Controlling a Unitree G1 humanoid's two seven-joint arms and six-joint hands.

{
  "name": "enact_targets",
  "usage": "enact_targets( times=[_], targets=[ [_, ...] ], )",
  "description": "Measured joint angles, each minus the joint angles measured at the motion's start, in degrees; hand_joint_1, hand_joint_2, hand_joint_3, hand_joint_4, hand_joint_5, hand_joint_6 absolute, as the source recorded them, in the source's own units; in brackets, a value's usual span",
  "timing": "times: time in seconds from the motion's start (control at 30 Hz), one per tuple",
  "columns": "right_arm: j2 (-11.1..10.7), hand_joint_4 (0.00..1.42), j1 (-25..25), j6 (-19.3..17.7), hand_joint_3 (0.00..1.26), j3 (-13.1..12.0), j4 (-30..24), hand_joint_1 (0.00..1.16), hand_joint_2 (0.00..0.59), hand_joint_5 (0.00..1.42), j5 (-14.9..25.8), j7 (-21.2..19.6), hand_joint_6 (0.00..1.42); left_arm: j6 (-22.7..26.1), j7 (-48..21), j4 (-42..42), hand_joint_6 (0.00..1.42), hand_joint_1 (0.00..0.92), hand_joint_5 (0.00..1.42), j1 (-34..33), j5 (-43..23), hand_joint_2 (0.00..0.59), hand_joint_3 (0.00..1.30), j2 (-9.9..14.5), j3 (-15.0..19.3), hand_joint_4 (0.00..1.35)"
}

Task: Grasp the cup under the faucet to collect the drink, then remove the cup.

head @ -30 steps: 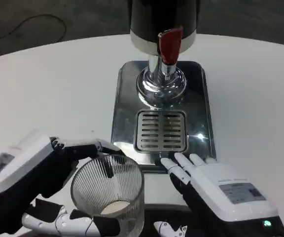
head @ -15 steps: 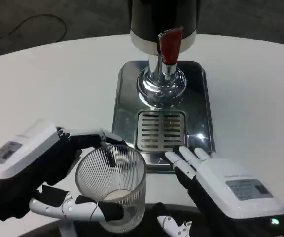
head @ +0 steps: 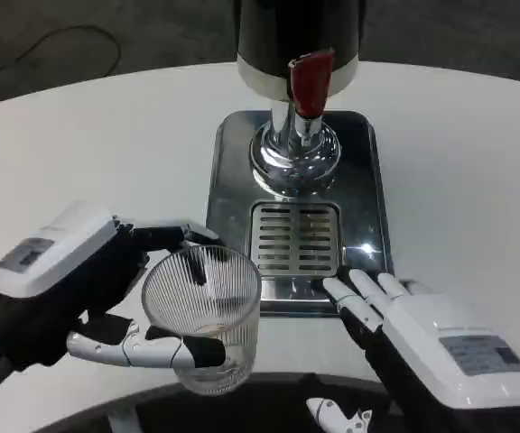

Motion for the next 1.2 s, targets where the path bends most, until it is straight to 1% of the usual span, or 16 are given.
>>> enact_targets(
  times=[0.23, 0.37, 0.53, 0.63, 0.67, 0.77, 0.93, 1.03, 1.1, 1.2],
  targets=[
    [-0.19, 0.00, 2.48, -0.43, 0.08, -1.30, -1.67, 0.29, 0.438, 0.00, 1.33, 0.00, 0.00, 0.06, 1.94, 4.50, 1.42, 0.451, 1.42, -5.60, 3.14, 0.190, 1.04, -0.23, -2.04, 1.30],
    [-0.50, 0.00, 4.26, -1.04, 0.08, -2.18, -3.60, 0.29, 0.438, 0.00, 2.29, -0.05, 0.00, 0.06, 3.65, 7.87, 1.42, 0.451, 1.42, -9.03, 4.67, 0.190, 1.04, -0.24, -2.93, 1.30],
    [-0.50, 0.00, 6.26, -2.40, 0.08, -3.90, -3.69, 0.29, 0.438, 0.00, 3.63, -0.44, 0.00, -0.16, 5.43, 12.28, 1.42, 0.451, 1.42, -13.18, 7.65, 0.190, 1.04, -0.25, -4.54, 1.28],
    [-0.32, 0.00, 7.34, -4.15, 0.08, -5.35, -3.70, 0.29, 0.438, 0.00, 4.96, -1.37, 0.00, -0.16, 7.91, 15.56, 1.42, 0.451, 1.42, -17.32, 10.01, 0.190, 1.04, -0.25, -6.09, 1.28],
    [-0.27, 0.00, 7.44, -4.34, 0.08, -5.51, -3.70, 0.29, 0.438, 0.00, 5.11, -1.44, 0.00, -0.18, 8.18, 15.80, 1.42, 0.451, 1.42, -17.71, 10.28, 0.190, 1.04, -0.24, -6.22, 1.28],
    [0.26, 0.00, 8.05, -5.85, 0.08, -6.58, -3.70, 0.29, 0.438, 0.00, 5.82, -1.70, 0.00, -0.35, 10.08, 18.12, 1.42, 0.451, 1.42, -20.14, 11.63, 0.190, 1.04, -0.30, -7.51, 1.28],
    [1.80, 0.00, 9.26, -9.16, 0.08, -9.36, -3.70, 0.29, 0.438, 0.00, 7.88, -2.35, 0.00, 0.10, 14.96, 22.39, 1.42, 0.451, 1.42, -24.37, 16.63, 0.190, 1.04, -1.22, -10.67, 1.28],
    [2.51, 0.00, 9.88, -10.66, 0.08, -10.85, -3.70, 0.29, 0.438, 0.00, 8.97, -2.37, 0.00, 0.17, 16.76, 24.13, 1.42, 0.451, 1.42, -25.59, 18.00, 0.190, 1.04, -1.83, -12.18, 1.28],
    [3.37, 0.00, 10.31, -11.93, 0.08, -11.97, -3.70, 0.29, 0.438, 0.00, 9.54, -2.37, 0.00, 0.31, 18.26, 25.15, 1.42, 0.451, 1.42, -26.12, 19.37, 0.190, 1.04, -2.35, -13.25, 1.28],
    [3.88, 0.00, 10.78, -13.51, 0.08, -13.77, -3.70, 0.29, 0.438, 0.00, 10.75, -2.37, 0.00, 1.20, 20.63, 27.25, 1.42, 0.451, 1.42, -27.24, 21.30, 0.190, 1.04, -3.21, -14.92, 1.28]
  ],
)
